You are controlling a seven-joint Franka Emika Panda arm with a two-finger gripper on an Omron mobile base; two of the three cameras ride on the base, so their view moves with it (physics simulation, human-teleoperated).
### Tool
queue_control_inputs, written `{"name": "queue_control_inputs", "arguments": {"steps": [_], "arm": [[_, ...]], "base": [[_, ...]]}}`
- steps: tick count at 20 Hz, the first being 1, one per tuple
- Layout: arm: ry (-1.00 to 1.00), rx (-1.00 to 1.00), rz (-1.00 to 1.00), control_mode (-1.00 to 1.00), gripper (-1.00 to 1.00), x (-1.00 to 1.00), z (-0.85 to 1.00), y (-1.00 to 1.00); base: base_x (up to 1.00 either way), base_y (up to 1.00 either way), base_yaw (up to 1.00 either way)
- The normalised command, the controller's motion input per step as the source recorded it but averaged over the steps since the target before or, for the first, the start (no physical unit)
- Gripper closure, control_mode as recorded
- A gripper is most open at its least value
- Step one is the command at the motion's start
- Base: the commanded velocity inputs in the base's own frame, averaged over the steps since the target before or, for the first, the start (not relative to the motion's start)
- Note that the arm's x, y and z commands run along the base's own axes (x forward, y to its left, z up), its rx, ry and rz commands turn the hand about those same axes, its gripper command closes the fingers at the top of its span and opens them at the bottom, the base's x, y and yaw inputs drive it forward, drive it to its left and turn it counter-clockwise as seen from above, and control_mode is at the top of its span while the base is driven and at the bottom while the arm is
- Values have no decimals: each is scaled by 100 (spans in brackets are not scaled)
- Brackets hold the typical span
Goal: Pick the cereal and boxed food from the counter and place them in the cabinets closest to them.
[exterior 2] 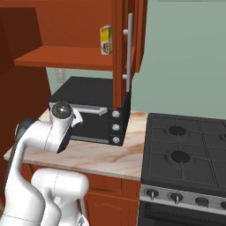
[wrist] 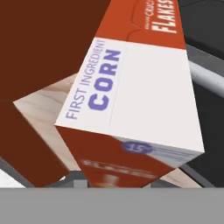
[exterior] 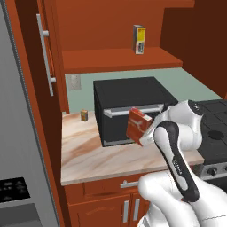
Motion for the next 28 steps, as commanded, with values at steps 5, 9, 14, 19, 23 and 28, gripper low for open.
{"name": "queue_control_inputs", "arguments": {"steps": [5, 9, 14, 19, 23, 28], "arm": [[-23, 0, -9, -100, 100, -68, 81, 0], [-16, 0, -13, -100, 100, -55, 87, 1], [-18, 0, -14, -100, 100, -48, 80, 4], [-22, 0, -14, -100, 100, -26, 84, 13], [-21, 0, -13, -100, 100, -24, 86, 8], [-19, 0, -11, -100, 100, -26, 66, 1]], "base": [[0, 0, 0], [0, 0, 0], [0, 0, 0], [0, 0, 0], [0, 0, 0], [0, 0, 0]]}}
